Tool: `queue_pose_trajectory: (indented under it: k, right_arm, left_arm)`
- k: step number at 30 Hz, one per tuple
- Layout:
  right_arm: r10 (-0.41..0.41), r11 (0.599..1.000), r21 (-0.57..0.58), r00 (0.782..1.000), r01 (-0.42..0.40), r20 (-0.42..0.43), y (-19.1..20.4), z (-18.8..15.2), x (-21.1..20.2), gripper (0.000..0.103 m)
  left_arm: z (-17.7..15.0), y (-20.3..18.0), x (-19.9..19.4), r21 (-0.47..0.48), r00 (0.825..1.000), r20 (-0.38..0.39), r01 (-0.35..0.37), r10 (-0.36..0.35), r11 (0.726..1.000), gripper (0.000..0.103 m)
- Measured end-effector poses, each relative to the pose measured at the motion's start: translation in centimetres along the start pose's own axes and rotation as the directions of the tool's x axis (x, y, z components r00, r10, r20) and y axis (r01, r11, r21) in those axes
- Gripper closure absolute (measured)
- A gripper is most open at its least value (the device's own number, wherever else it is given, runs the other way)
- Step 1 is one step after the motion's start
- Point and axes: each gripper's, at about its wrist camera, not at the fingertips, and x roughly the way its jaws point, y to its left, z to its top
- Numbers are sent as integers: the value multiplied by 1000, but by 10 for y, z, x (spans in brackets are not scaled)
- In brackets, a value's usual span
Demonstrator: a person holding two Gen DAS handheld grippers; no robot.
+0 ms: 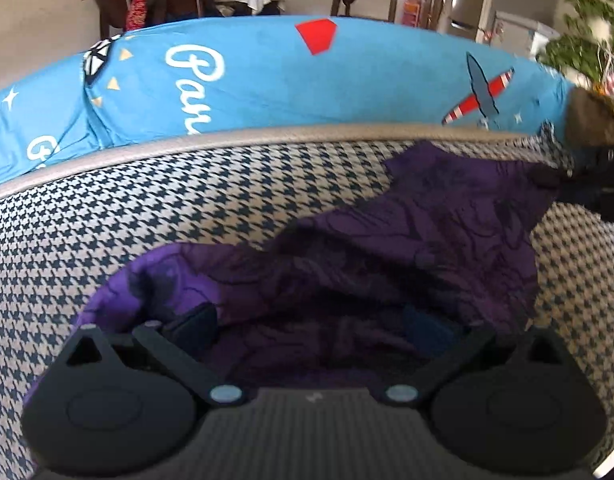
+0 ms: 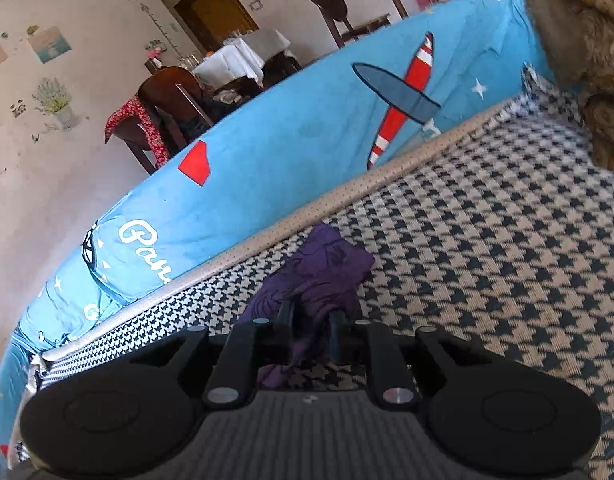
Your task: Fold clothes
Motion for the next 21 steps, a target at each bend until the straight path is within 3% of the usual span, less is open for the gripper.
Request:
queue_pose_trajectory:
  k: [5, 9, 13, 17, 21]
  right_arm:
    - [0, 1000, 0, 1000, 0, -26, -8, -1, -6, 79]
    - [-38, 999, -19, 999, 38, -13, -15, -3, -17, 60]
    - [-36, 999, -9, 999, 36, 13, -26, -1, -28, 59]
    - [55, 997, -51, 998, -53, 26, -22, -1, -36, 59]
    - [153, 981, -116, 988, -153, -11, -4, -10, -31, 59]
  left_arm:
    - [-4, -10, 9, 21, 999, -32, 10, -10, 1000, 0]
    - [-5, -19, 15, 40, 999, -46, 12, -10, 999, 0]
    - [-7, -29, 19, 57, 999, -50, 15, -12, 998, 0]
    - [-11, -39, 21, 84, 998, -56, 25, -21, 996, 0]
    - [-12, -44, 8, 131, 995, -57, 92, -85, 987, 0]
